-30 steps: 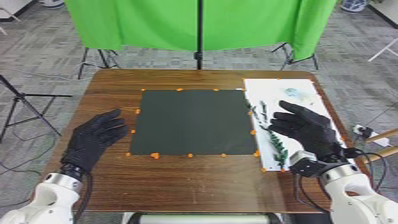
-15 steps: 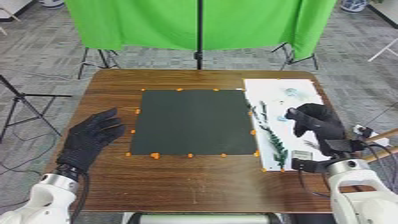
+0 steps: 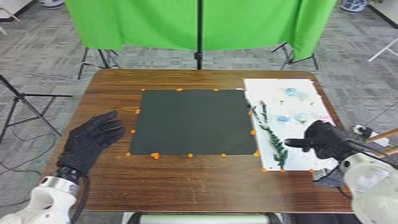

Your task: Arrange flowers

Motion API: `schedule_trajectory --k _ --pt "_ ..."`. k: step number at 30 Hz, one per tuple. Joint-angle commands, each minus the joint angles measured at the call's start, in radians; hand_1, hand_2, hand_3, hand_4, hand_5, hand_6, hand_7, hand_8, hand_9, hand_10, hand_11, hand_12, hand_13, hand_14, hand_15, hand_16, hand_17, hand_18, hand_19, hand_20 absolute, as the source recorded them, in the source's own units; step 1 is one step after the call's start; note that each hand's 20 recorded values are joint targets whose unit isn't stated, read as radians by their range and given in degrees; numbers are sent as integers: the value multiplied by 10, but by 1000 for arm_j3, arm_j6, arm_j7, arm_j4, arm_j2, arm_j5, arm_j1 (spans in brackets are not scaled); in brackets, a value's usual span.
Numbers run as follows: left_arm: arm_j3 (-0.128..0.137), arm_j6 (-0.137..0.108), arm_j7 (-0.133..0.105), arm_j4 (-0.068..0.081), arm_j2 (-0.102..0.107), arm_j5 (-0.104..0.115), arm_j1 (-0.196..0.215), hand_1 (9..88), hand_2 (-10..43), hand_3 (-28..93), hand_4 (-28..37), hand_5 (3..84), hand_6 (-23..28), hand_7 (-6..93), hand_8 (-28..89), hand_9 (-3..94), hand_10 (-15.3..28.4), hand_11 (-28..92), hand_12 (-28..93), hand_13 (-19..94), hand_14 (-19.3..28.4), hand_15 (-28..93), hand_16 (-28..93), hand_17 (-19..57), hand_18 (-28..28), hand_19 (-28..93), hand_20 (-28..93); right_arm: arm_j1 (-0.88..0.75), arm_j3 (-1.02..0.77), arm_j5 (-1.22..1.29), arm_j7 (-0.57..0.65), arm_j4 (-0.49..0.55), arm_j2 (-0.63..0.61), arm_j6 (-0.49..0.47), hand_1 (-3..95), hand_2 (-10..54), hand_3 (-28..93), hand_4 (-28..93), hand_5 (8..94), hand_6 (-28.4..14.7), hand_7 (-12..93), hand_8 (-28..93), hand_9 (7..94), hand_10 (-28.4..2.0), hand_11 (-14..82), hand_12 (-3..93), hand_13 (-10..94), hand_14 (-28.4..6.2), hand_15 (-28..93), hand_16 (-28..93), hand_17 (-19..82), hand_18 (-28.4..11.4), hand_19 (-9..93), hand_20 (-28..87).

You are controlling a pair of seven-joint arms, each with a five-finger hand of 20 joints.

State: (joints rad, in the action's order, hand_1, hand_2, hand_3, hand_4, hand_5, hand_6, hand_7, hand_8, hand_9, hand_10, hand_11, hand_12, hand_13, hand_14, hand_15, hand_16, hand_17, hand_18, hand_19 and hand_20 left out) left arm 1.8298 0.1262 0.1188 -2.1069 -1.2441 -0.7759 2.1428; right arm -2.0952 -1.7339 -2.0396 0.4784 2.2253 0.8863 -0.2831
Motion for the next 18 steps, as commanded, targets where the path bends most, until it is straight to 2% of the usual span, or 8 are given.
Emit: schedule_trajectory --k 1,4,7,13,18 --pt "2 5 16 7 2 0 7 256 64 761 -276 360 65 319 -157 322 158 400 136 264 178 558 -70 -58 234 621 31 -10 36 -12 0 -21 23 -39 307 -95 482 -283 755 -3 583 -181 809 -124 629 386 734 -133 791 365 388 -227 932 424" --pt "-2 -6 12 9 7 1 -2 255 63 762 -275 359 65 320 -157 322 157 400 136 263 177 558 -70 -58 234 621 30 -7 64 -32 10 -32 19 -45 297 -95 512 -283 745 -3 583 -183 804 -125 627 385 729 -133 790 362 384 -227 932 416" --pt "-8 7 18 15 8 0 -17 255 63 762 -276 359 64 320 -157 322 158 400 136 263 177 557 -70 -58 234 621 30 -3 88 -35 28 -43 18 -51 300 -95 515 -283 742 -1 584 -186 801 -123 627 384 726 -132 790 359 381 -225 932 410" --pt "-9 6 19 12 7 2 -6 255 64 762 -275 359 64 320 -157 322 157 401 136 263 177 558 -70 -58 233 620 30 52 165 -75 67 -83 0 -54 287 -91 527 -283 738 -1 582 -190 799 -122 626 381 726 -133 790 354 380 -226 932 404" --pt "-12 10 16 14 9 -1 -14 255 63 762 -275 360 65 319 -157 322 157 400 136 263 177 557 -70 -58 233 620 30 85 203 -122 94 -112 -22 -63 269 -90 539 -283 737 -1 579 -191 798 -123 625 380 725 -132 791 351 380 -226 932 403"
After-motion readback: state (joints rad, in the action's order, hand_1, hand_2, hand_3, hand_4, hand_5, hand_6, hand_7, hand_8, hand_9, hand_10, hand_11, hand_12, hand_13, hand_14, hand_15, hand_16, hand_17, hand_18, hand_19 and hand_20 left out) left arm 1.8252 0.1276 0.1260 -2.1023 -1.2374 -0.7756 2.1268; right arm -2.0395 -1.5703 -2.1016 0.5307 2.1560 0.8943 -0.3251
